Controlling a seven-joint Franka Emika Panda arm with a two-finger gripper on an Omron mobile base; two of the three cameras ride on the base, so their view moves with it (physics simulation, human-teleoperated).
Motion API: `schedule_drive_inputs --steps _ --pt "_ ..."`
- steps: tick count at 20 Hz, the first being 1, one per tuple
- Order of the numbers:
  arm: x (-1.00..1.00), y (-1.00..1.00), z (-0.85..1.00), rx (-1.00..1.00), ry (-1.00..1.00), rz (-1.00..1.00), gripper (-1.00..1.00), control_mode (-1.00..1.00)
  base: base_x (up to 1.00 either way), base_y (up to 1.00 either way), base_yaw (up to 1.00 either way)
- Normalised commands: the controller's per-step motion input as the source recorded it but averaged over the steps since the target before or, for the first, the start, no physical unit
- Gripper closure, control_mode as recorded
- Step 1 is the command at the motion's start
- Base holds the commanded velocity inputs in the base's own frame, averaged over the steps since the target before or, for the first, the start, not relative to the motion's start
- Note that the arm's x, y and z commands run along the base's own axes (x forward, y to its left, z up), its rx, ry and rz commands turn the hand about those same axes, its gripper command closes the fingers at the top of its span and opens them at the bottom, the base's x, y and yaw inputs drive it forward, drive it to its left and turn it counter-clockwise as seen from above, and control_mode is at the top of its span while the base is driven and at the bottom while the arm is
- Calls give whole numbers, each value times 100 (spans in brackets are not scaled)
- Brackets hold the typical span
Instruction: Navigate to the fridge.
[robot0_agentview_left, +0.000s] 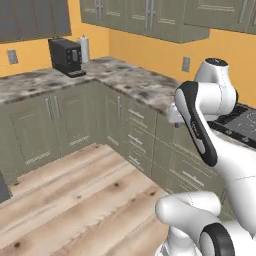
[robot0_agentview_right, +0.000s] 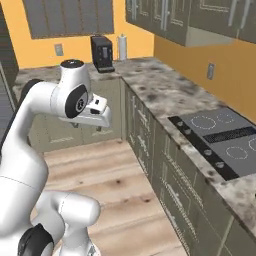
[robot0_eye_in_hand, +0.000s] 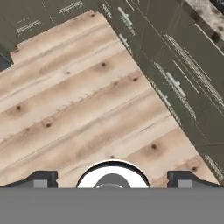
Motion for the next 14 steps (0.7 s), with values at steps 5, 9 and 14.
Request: schedule_drive_inputs --steps 5,9,14 --pt "0 0 0 0 0 0 -100 100 58 19 74" --pt "0 0 0 0 0 0 -100 100 79 48 61" --pt "0 0 0 0 0 0 -100 100 100 77 35"
